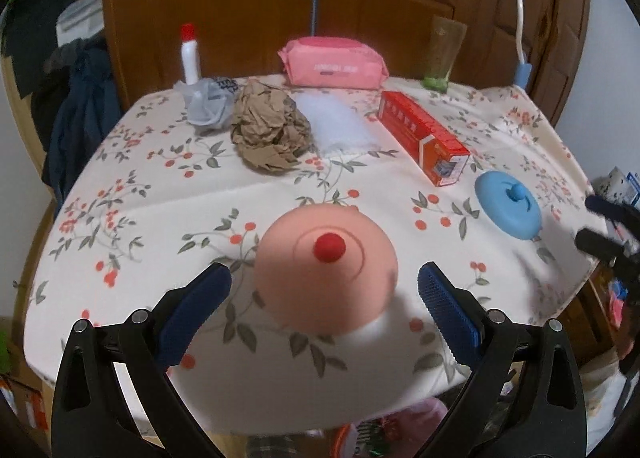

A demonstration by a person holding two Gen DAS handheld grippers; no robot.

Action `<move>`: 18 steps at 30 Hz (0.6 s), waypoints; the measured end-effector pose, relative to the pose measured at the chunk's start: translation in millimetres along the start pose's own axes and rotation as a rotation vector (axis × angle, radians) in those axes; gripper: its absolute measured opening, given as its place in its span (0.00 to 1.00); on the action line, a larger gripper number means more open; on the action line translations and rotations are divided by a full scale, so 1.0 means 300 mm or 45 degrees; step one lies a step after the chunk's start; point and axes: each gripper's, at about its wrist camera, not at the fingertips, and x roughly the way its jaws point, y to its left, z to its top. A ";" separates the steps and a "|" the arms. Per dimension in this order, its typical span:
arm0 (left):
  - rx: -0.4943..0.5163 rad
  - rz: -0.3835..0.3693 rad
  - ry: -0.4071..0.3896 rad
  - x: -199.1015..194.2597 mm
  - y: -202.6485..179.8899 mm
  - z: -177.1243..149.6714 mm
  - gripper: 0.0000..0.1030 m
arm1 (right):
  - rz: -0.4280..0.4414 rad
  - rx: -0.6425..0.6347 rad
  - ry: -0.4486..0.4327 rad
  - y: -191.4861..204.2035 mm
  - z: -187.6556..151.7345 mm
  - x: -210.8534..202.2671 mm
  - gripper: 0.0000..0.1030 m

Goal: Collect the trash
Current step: 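Move both tools back over the table, then grasp the pink lid knob with left tool while right tool grasps red box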

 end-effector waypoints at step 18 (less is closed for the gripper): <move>-0.006 0.014 0.061 0.097 -0.020 0.039 0.33 | 0.058 0.077 0.114 0.068 0.367 0.290 0.95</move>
